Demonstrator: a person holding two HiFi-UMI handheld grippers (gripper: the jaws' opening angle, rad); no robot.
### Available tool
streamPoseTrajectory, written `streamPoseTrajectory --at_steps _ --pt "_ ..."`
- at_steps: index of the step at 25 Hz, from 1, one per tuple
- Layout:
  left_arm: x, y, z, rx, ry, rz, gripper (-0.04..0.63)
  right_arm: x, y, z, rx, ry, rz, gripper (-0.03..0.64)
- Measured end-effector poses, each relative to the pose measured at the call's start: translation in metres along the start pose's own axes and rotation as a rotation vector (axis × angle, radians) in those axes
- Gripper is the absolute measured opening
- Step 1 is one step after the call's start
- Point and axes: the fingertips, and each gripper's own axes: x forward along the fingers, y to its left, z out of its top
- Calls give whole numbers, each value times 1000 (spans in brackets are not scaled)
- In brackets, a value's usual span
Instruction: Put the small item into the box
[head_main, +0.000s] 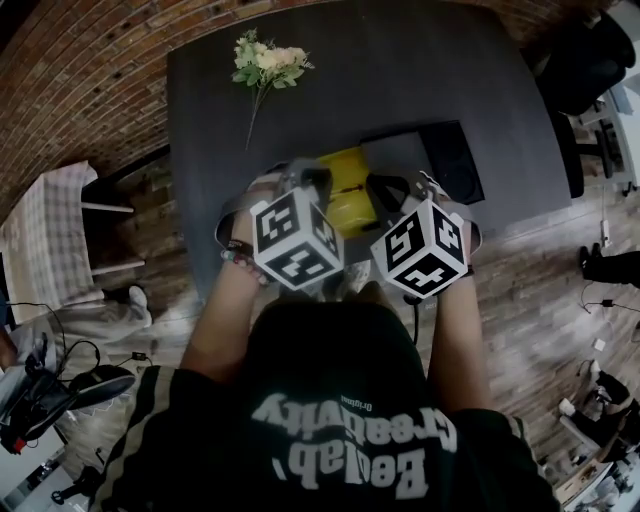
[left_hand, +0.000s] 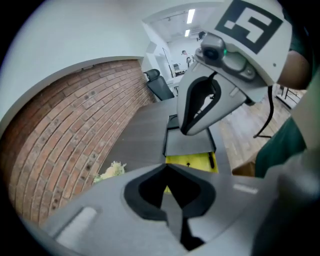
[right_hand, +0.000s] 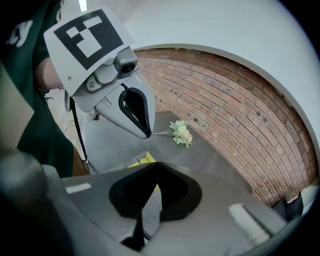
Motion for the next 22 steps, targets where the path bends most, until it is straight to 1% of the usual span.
streamPoseTrajectory --at_steps 5,13,16,22 --pt "-15 12 4 1 -29 23 3 -5 2 15 -24 -8 8 6" --pt "-48 34 15 8 -80 82 3 -16 -2 37 -32 -25 -12 6" --pt "-56 39 17 5 -91 93 3 -19 -4 43 -20 -36 -6 6" --pt "-70 50 20 13 -105 128 3 -28 -10 59 -48 -52 -20 6"
